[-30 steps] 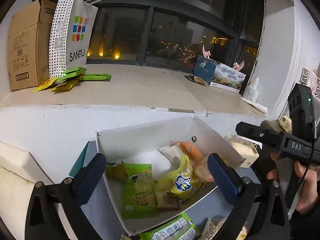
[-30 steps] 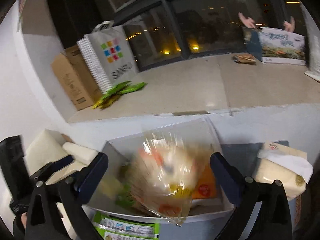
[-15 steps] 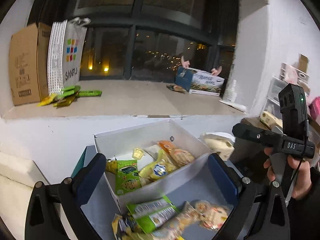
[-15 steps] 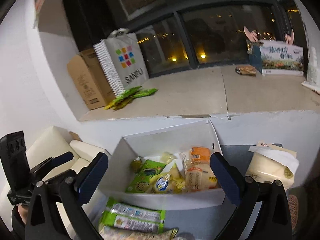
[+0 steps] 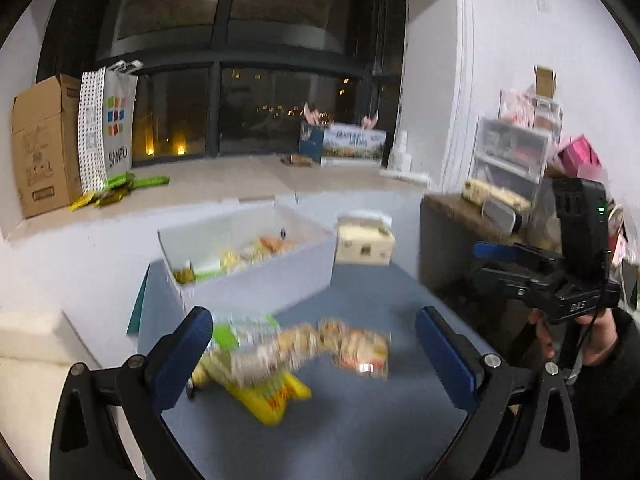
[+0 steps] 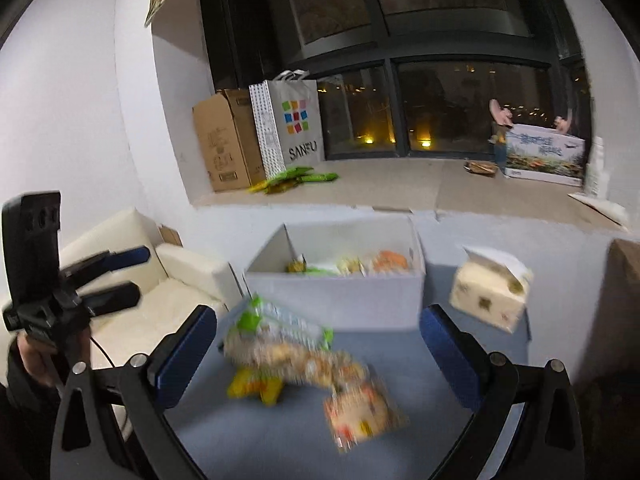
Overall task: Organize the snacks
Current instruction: 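Move both grippers back over the remaining snacks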
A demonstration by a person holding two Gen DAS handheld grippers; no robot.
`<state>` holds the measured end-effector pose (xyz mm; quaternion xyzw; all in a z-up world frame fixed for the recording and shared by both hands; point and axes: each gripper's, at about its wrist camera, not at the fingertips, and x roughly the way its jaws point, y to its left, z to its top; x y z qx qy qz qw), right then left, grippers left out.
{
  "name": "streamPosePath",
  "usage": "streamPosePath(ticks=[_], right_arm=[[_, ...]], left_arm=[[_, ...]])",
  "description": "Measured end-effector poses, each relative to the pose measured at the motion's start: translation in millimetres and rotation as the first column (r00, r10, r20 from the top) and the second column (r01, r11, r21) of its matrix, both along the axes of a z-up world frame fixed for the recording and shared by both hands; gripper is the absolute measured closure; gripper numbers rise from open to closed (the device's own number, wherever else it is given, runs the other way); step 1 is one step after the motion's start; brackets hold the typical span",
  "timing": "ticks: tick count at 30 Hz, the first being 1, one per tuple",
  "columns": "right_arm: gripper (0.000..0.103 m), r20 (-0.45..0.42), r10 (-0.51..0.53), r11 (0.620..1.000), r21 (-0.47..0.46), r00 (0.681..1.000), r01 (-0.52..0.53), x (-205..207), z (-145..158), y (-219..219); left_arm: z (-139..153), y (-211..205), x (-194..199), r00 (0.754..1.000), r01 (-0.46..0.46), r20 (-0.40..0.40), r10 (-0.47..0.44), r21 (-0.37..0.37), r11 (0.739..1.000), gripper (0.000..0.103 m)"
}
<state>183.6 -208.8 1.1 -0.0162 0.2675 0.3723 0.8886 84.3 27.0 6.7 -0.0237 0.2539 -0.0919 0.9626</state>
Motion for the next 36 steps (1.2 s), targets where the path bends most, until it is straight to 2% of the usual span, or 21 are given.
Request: streamPosePath(ticks=[4,6,10,14,19,21,24,26,29,31,33,36], right_arm=[[0.0,-0.068,-0.015,0.999,-0.029,0.998,0.013,-21.5,-32.7,-18.0],[0.0,-0.111,-0.036,0.997,-0.065,0.993,0.029,-25.0,-50.1,-21.4],[0.0,-0.137,-0.046,0.987,-0.157,0.99,0.024,-21.5,-80.2,-12.9],[0.0,-0.165,-0.005,0.969,-0.246,0.986,-0.036,-1.1,-110.3,11.1],[0.0,-0.174,0.026,0.917,-0.388,0.984,-0.093,34.3,-147.5,49.7],[0.0,-0.181,0.008,0.895,-0.437,0.983,-0.088,49.4,-161.8,60.6],[0.0,-0.233,-0.009,0.897,-0.432,0.972,-0.095,69.3,-178.8,66.6],[0.0,-0.245,-0.037,0.883,-0.462,0.969,-0.083,80.3,-188.9,69.2],[0.0,-0.293,-0.01,0.884,-0.449,0.956,-0.129,88.6,-198.8,71.8],[0.005,-0.277,0.012,0.879,-0.456,0.961,-0.142,86.4,-198.3,73.4],[0.026,-0.267,0.005,0.879,-0.458,0.964,-0.131,84.6,-192.6,70.7],[0.026,-0.289,0.026,0.89,-0.429,0.957,-0.154,73.1,-184.6,60.5]], left_arm=[[-23.1,-12.0,-12.8,0.998,0.006,-0.064,-0.006,0.004,1.0,0.0],[-32.0,-13.8,-15.2,0.996,-0.003,-0.085,0.003,0.006,1.0,0.0],[-43.6,-13.4,-16.4,0.993,-0.008,-0.117,0.009,0.003,1.0,0.0],[-48.1,-6.3,-16.7,0.991,-0.028,-0.133,0.026,-0.01,1.0,0.0],[-53.0,6.6,-20.2,0.99,-0.047,-0.133,0.043,-0.029,0.998,0.0],[-56.7,12.7,-21.8,0.989,-0.059,-0.139,0.053,-0.036,0.998,0.0],[-65.7,21.6,-21.3,0.984,-0.072,-0.164,0.063,-0.046,0.996,0.0],[-70.3,25.2,-20.5,0.982,-0.077,-0.175,0.067,-0.049,0.996,0.0],[-73.9,28.0,-19.0,0.981,-0.081,-0.179,0.068,-0.063,0.995,0.0],[-76.5,28.2,-17.7,0.981,-0.081,-0.183,0.066,-0.071,0.994,0.0],[-79.7,26.3,-15.5,0.98,-0.069,-0.189,0.056,-0.067,0.995,0.0],[-81.9,21.4,-11.8,0.982,-0.038,-0.188,0.031,-0.034,0.999,0.0]])
